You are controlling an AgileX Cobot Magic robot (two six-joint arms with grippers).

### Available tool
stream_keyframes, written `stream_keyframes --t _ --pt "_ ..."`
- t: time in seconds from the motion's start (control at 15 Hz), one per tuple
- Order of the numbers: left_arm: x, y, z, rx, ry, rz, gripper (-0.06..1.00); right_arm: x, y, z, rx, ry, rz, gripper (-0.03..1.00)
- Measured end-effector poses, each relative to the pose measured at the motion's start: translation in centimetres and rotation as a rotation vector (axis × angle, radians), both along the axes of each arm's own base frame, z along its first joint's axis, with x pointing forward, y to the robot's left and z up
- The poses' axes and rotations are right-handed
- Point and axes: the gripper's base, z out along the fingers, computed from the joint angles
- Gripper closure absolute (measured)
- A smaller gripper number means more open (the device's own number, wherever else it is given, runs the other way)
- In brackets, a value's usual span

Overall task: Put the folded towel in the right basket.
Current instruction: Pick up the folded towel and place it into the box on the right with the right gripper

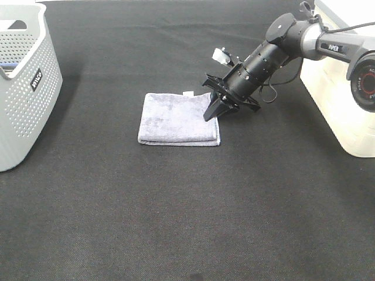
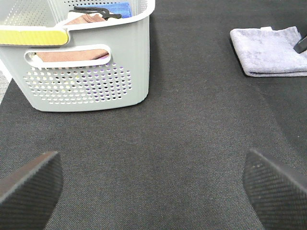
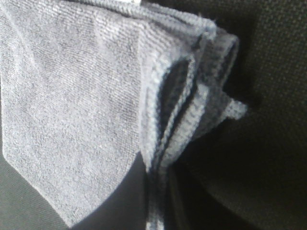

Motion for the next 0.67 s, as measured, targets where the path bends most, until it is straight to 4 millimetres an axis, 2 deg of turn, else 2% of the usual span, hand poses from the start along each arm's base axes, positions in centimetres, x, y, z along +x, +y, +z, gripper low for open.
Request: stream_keyframes --t 0.2,0.27,0.47,0.67 --pt "0.0 0.0 0.0 0.0 0.0 0.0 -0.02 0.1 -0.2 2.7 -0.021 -0.054 0.016 0.92" --pt "0.0 0.0 0.0 0.0 0.0 0.0 -0.02 0.0 -0.4 5.5 -0.033 -0.12 0.031 0.92" --pt "0.0 0.0 0.0 0.0 0.0 0.0 -0.02 -0.4 -1.0 11.1 -0.079 -0.258 0.06 0.92" --pt "0.0 0.0 0.0 0.0 0.0 0.0 -0.02 -1.7 -1.9 17.8 -0.114 -0.404 0.06 0.92"
